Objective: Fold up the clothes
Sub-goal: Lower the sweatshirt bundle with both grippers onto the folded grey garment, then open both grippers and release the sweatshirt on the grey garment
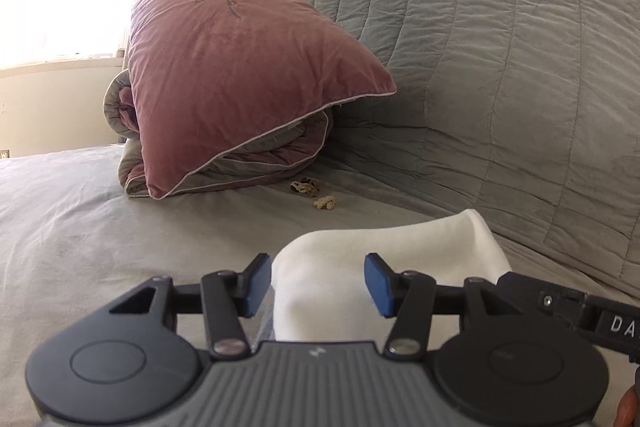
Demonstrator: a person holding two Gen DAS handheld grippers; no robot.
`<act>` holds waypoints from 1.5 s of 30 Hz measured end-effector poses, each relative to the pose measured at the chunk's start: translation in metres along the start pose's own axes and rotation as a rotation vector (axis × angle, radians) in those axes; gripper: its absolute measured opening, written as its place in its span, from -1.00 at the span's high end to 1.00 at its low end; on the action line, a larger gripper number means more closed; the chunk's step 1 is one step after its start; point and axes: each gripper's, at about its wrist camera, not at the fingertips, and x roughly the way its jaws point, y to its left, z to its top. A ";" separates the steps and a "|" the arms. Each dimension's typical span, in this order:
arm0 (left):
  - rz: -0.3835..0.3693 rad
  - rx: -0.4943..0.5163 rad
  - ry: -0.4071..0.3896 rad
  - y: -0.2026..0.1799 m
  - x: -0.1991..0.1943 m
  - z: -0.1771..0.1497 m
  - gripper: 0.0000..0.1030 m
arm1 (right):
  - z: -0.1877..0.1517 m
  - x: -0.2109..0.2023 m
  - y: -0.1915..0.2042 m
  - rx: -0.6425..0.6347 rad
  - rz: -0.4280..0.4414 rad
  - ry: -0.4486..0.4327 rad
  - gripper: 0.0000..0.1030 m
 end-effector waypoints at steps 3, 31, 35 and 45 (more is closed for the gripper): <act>-0.029 -0.008 -0.009 0.001 -0.016 -0.006 0.04 | 0.003 -0.007 0.003 -0.047 -0.025 -0.037 0.16; 0.338 0.022 0.576 -0.030 -0.058 -0.021 -0.99 | 0.045 -0.050 0.030 -0.279 -0.223 0.357 -1.00; 0.399 0.115 0.624 -0.028 -0.059 -0.031 -0.99 | 0.041 -0.056 0.044 -0.369 -0.240 0.432 -1.00; 0.327 0.120 0.639 -0.032 -0.059 -0.033 -0.99 | 0.028 -0.041 0.061 -0.430 -0.232 0.486 -1.00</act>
